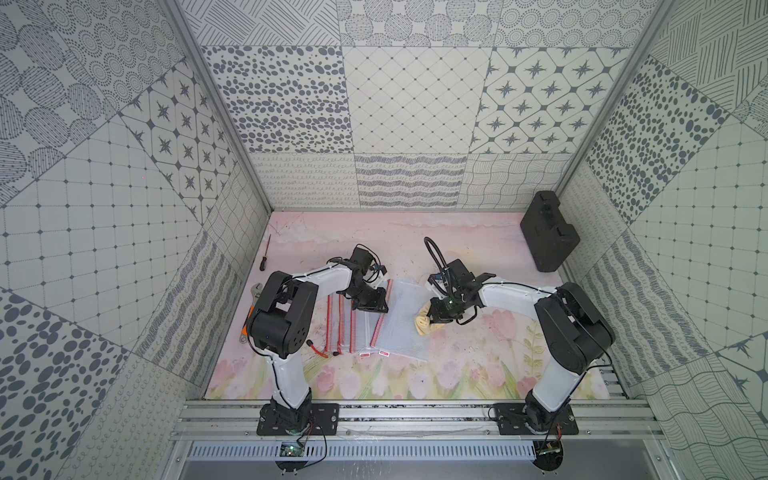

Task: Wipe the document bag
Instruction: Wipe the dirt from the document bag.

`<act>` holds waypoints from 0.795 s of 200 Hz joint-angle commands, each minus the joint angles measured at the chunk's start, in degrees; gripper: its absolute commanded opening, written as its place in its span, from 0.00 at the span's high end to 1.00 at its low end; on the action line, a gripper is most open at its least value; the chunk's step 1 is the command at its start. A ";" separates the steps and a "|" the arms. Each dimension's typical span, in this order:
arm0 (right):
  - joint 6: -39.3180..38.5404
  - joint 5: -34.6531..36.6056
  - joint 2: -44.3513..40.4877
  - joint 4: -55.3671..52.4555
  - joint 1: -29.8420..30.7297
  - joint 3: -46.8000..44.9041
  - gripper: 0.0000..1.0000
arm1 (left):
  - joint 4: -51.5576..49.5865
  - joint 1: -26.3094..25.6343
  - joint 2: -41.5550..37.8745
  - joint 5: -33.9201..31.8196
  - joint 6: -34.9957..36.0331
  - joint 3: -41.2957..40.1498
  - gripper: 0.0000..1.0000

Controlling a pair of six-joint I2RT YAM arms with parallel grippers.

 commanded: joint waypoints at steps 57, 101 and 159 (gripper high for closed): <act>-0.74 6.83 -12.18 -7.29 -0.67 3.79 1.00 | -3.71 -4.14 -5.35 0.95 -4.38 6.76 1.00; -0.06 19.43 -32.60 -20.07 -10.13 10.24 1.00 | 1.54 -13.68 -0.92 0.17 -16.74 16.06 1.00; -2.89 20.73 -40.90 -28.28 -16.76 8.69 1.00 | 13.52 -18.55 12.85 -1.57 -33.82 20.40 1.00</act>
